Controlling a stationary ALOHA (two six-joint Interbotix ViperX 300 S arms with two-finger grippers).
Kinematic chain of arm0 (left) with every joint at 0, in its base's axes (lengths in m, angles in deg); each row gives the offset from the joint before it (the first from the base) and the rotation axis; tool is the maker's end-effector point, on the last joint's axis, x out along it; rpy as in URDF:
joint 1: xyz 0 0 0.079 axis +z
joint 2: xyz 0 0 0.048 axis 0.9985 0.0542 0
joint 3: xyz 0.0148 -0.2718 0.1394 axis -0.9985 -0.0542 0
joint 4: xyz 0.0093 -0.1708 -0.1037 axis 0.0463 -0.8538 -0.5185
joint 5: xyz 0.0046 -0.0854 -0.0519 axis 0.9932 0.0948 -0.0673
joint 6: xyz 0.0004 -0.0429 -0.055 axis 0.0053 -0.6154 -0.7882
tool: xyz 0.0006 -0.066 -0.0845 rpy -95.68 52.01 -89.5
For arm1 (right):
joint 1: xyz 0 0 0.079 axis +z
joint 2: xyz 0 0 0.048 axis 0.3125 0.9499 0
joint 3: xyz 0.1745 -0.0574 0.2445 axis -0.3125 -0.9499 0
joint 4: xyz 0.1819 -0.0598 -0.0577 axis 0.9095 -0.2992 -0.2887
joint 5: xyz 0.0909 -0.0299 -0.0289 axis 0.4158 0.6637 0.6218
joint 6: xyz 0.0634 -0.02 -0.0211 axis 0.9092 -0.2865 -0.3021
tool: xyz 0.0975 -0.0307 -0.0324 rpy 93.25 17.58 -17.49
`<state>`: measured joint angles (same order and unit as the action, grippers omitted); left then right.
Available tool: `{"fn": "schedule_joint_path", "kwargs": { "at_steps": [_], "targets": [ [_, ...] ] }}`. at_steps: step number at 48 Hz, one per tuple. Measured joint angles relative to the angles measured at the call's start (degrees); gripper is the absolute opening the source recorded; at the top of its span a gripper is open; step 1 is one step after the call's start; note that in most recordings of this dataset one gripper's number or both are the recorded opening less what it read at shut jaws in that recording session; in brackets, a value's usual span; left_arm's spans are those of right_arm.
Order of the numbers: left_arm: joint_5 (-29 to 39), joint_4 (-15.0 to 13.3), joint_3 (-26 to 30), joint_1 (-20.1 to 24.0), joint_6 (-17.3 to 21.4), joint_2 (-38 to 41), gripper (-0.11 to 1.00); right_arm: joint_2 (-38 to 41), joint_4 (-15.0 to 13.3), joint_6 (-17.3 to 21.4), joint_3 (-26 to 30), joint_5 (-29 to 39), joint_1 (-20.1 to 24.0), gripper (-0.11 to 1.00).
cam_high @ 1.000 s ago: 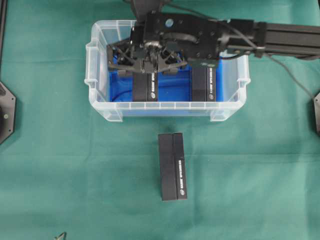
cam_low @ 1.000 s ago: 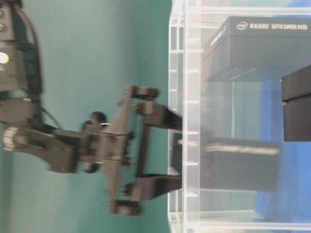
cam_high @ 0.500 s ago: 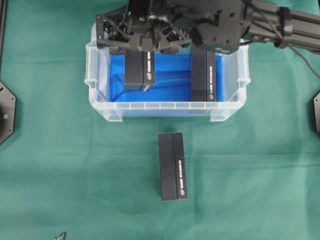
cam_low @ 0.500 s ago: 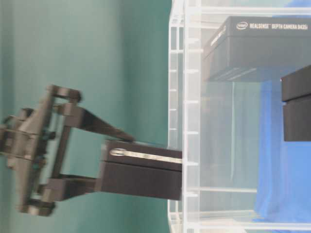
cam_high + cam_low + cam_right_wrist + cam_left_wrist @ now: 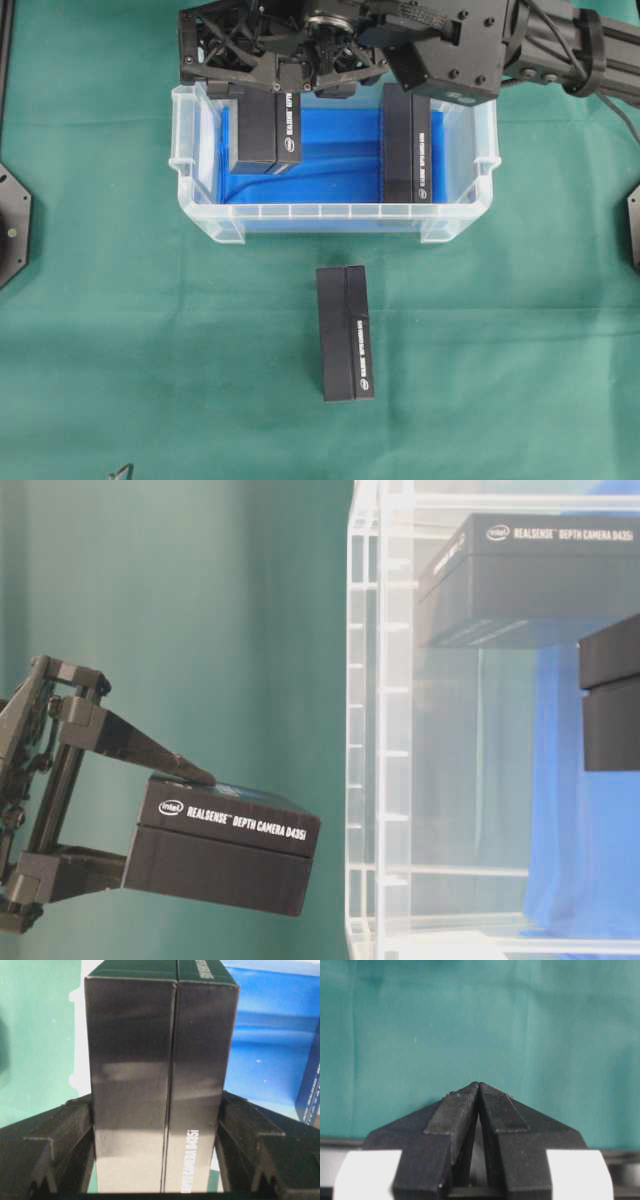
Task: Take the box out of the case with the right arm.
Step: 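Lift the left black box upward out of the foam slot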
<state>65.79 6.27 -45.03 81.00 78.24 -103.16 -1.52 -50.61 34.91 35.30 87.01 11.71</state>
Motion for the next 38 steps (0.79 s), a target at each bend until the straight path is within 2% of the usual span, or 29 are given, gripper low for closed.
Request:
{"fn": "schedule_joint_path", "kwargs": {
  "at_steps": [10, 26, 38],
  "targets": [
    [3.87, 0.0, -1.41, 0.0, -0.09, -0.7, 0.02, 0.09, -0.18, -0.18, 0.0, 0.0, -0.09, 0.68],
    [5.36, -0.09, -2.2, 0.0, 0.0, -1.32, 0.02, 0.09, -0.18, -0.53, 0.0, 0.0, 0.0, 0.68],
    [13.1, 0.0, -2.46, 0.0, 0.0, -5.54, 0.02, 0.0, -0.26, -0.53, 0.0, 0.0, 0.0, 0.68]
  ]
}}
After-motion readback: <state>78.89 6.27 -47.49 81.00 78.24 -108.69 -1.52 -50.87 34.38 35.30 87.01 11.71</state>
